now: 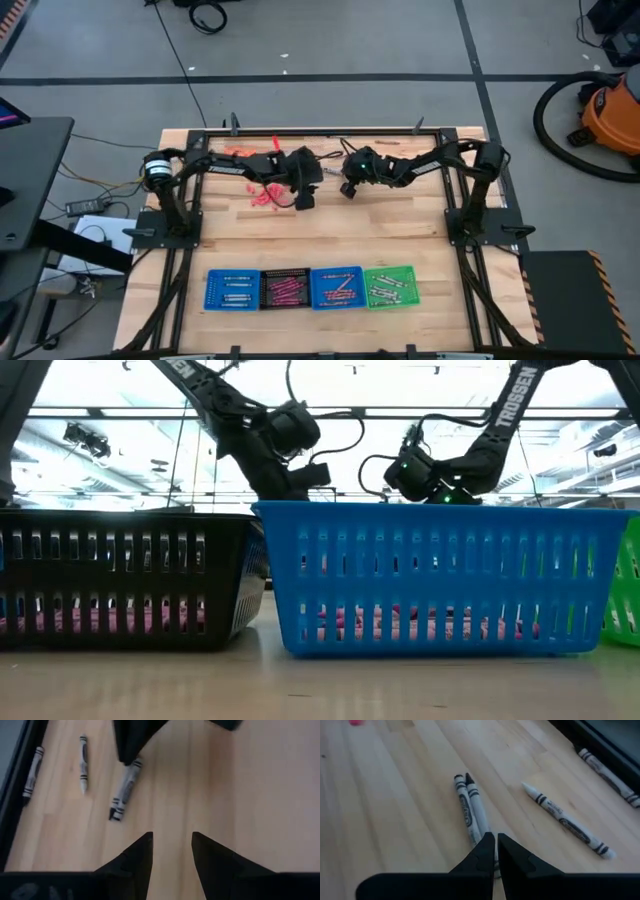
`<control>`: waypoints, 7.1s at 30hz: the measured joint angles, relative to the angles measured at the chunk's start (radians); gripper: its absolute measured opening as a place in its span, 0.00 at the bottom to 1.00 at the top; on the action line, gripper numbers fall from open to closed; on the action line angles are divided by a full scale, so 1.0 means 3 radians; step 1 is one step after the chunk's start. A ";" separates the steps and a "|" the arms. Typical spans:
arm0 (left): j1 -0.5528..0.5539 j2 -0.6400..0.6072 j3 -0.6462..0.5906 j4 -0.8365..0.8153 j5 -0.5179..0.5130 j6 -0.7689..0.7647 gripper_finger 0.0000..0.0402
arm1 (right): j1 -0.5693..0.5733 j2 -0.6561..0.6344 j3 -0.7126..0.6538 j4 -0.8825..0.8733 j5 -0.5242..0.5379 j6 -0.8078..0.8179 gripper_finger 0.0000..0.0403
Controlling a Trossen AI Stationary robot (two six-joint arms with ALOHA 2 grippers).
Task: Sort crayons
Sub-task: Put the black crayon into the left blue bin
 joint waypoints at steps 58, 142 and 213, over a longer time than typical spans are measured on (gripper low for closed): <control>-0.0668 -0.0182 -0.0823 0.0781 -0.0167 -0.0320 0.39 | 0.0478 -0.0437 0.0349 -0.1175 0.0019 0.0166 0.07; -0.2324 -0.1607 -0.0825 -0.0873 0.0114 -0.2339 0.04 | 0.1055 -0.0678 0.0360 -0.2184 0.0633 0.0976 0.07; -0.0726 -0.0310 -0.0605 0.0268 0.0002 -0.0738 0.43 | 0.1041 -0.0720 0.0355 -0.2464 0.0743 0.0971 0.07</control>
